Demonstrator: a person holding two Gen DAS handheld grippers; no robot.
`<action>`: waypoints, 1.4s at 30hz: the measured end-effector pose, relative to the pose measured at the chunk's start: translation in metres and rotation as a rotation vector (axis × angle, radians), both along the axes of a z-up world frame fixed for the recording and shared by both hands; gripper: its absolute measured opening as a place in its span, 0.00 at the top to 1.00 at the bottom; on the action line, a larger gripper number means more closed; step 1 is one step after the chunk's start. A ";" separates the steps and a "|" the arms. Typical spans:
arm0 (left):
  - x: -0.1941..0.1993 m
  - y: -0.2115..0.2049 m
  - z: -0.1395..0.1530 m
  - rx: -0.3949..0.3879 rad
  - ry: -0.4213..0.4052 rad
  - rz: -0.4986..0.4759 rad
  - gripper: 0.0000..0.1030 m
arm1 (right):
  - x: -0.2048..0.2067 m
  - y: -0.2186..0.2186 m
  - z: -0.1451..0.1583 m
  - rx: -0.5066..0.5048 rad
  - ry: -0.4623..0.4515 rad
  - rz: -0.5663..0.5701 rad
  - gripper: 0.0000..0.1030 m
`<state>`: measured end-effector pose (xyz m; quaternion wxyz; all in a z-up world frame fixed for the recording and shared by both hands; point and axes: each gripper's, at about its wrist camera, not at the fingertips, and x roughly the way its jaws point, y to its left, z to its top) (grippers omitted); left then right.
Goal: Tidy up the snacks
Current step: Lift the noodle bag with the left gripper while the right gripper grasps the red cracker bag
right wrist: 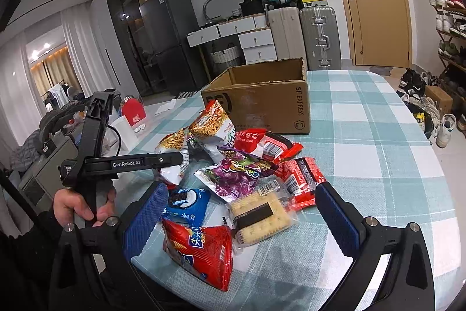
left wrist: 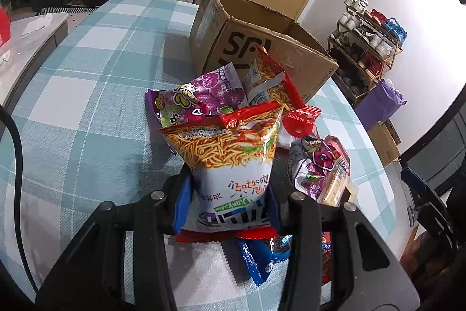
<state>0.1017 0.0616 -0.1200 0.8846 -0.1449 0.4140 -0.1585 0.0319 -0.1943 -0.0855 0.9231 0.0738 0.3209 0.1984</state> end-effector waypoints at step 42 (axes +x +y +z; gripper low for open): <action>-0.061 0.030 0.045 0.074 -0.081 0.107 0.61 | -0.009 0.070 -0.054 -0.095 0.096 0.297 0.05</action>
